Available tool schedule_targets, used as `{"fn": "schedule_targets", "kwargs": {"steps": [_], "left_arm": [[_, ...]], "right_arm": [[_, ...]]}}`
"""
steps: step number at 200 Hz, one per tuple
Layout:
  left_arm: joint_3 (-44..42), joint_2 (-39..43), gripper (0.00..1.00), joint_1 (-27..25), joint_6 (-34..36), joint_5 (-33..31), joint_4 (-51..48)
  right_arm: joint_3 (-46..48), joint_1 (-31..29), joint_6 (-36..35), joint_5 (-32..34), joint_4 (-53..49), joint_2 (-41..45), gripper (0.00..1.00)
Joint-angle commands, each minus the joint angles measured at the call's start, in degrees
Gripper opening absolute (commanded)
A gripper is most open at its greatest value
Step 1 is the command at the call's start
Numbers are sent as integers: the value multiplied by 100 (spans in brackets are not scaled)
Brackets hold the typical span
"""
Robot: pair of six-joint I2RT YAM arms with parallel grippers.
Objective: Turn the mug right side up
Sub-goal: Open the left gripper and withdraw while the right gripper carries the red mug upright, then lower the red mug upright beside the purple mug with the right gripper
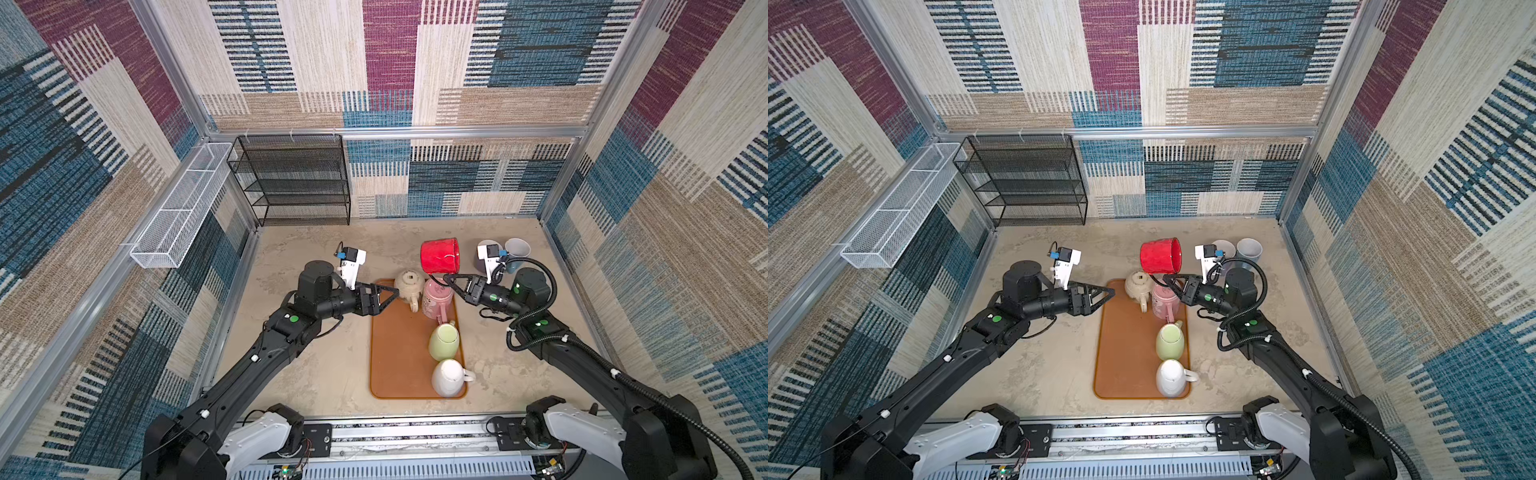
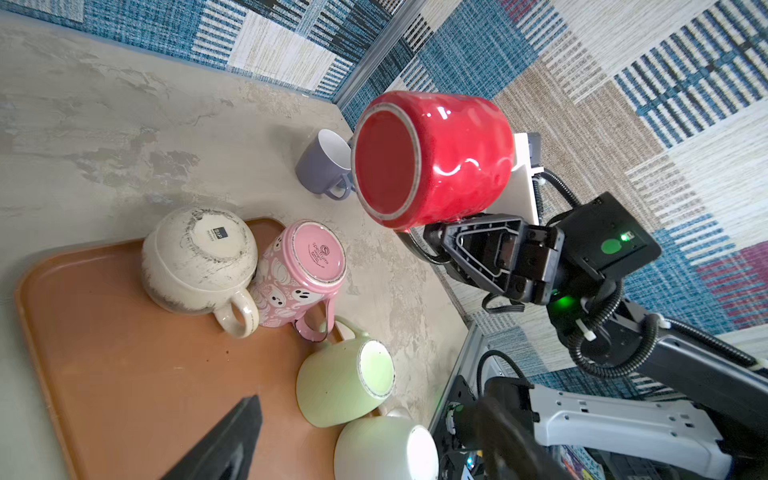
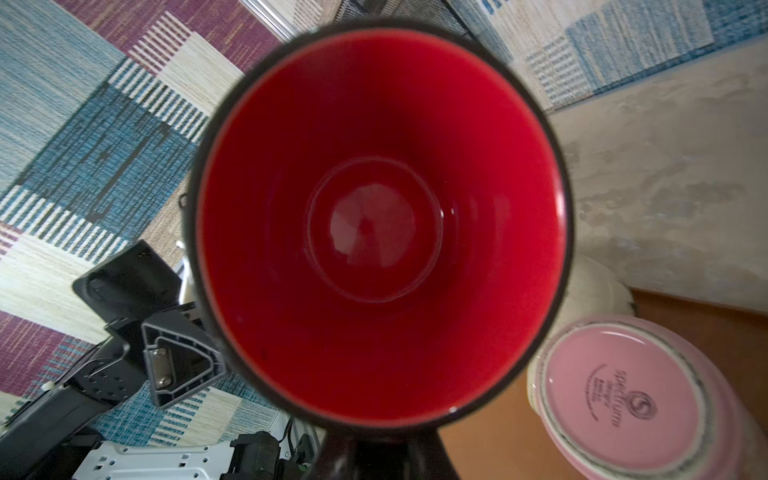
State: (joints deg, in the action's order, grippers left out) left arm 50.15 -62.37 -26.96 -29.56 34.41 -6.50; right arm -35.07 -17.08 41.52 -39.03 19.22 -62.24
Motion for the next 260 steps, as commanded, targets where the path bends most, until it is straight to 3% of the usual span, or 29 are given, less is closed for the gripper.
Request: {"fn": "schedule_targets", "kwargs": {"steps": [1,129,260], "left_arm": [[197,32,86,15,442,-305,-698],[742,251,84,20,1717,-1291,-2737],[355,435,85,15,2020,-1461,-2870]], "right_arm": [[-161,111,-340,125,-216,23,0],[-1894,460,-1659,1446,-2642,-1079,0],[-3366,460,-2465,3123,-4092,-2697,0]]}}
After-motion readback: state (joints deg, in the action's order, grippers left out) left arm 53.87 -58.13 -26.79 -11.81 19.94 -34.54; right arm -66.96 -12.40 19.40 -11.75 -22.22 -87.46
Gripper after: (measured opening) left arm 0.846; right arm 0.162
